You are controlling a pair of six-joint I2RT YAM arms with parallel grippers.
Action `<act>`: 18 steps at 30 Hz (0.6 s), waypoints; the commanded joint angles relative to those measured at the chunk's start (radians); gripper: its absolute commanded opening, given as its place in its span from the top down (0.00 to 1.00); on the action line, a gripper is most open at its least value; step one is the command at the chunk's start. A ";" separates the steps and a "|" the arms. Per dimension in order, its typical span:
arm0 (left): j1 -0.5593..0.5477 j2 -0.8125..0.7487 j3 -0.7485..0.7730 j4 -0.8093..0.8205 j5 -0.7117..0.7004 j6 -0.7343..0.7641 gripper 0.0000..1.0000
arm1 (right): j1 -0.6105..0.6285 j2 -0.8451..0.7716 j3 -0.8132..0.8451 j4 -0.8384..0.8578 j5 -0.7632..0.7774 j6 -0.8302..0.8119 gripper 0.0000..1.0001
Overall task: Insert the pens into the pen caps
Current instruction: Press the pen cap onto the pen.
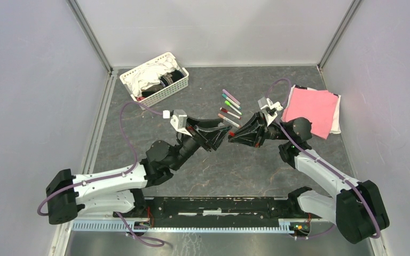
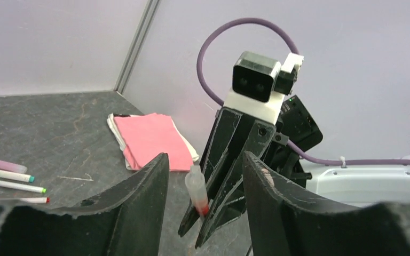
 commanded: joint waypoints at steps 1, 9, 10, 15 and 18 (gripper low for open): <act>0.011 0.020 0.058 0.039 0.018 0.001 0.43 | 0.006 0.002 0.001 0.017 0.024 -0.007 1.00; 0.012 0.053 0.094 -0.024 0.049 -0.014 0.46 | 0.005 0.004 0.005 0.017 0.033 0.008 1.00; 0.014 0.052 0.093 -0.024 0.048 -0.015 0.46 | 0.006 0.004 0.006 0.019 0.036 0.011 1.00; 0.014 0.053 0.083 -0.016 0.048 -0.019 0.62 | 0.005 0.005 0.003 0.030 0.042 0.025 1.00; 0.014 0.061 0.088 -0.018 0.052 -0.021 0.80 | 0.006 0.006 0.001 0.030 0.043 0.025 1.00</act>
